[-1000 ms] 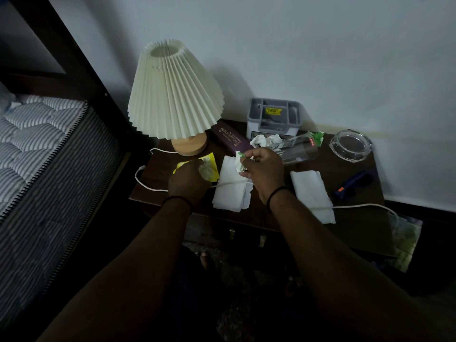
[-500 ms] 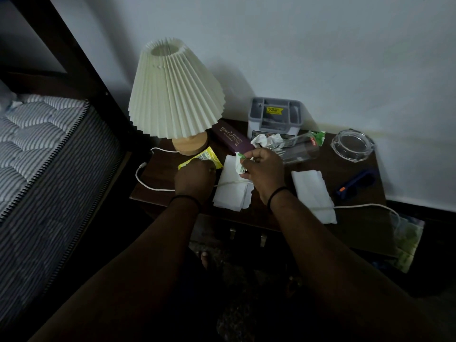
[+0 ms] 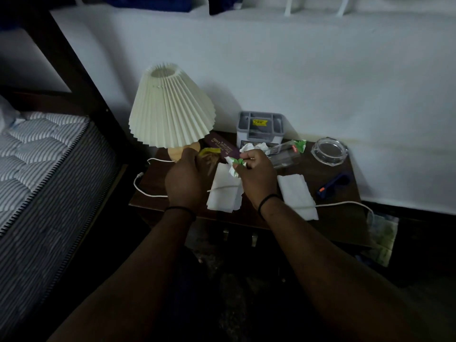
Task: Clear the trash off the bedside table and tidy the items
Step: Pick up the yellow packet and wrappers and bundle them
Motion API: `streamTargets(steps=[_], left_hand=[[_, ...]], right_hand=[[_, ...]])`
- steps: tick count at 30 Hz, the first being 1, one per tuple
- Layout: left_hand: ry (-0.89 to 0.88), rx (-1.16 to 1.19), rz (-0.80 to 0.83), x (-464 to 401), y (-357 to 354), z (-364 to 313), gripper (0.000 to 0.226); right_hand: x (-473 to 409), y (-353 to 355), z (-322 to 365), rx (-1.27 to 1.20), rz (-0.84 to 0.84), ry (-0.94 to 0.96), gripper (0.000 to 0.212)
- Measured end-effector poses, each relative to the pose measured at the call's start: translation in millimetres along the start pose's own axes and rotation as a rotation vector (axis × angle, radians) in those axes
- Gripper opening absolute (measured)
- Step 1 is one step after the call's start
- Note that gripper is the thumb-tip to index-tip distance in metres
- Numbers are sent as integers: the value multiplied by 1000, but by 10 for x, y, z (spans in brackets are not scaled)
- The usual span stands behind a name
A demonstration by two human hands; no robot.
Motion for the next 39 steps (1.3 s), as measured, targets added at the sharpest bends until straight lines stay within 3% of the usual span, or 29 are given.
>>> streamTargets(steps=[3,7,10,12,14,18,27,33,37,39], left_hand=[[189,330,36,72,-26,10,16],[538,799,369,280,-362,-126,20],[741,1071,567,593,-522,-369,30],[770,1201,614,714,-552,-535,27],[790,1303,650,797,-582,-642,37],[764,1351,761,989,-600,-803,44],[798,1370,768,1102,-698,-744,32],[775,1383,745,1070,-779,-665,20],[778,1361,712,1011,-793,-549,19],[775,1358,713,1000,-801,-533,19]], right_hand=[[159,101,188,-35,59,76,15],[373,315,241,-100,62,65,26],[490,525,178,-67,16,25,21],[572,666,160,-11,-27,33,15],[632,757,159,62,-68,63,9],[740,879,176,141,-124,91,11],[855,863,173,209,-163,78,16],[817,756,175,341,-43,172,3],[804,619,127,352,110,170,16],[789,643,94,272,105,107,14]])
Point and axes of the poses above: each hand's wrist, its own x-axis away from the middle knuckle, its own y-axis out of the back of the hand, z = x × y, the point moved 9 cm from there along -x, towards the middle knuckle, and after that the axes turned 2 degrees about x, right-handed, at the moved point
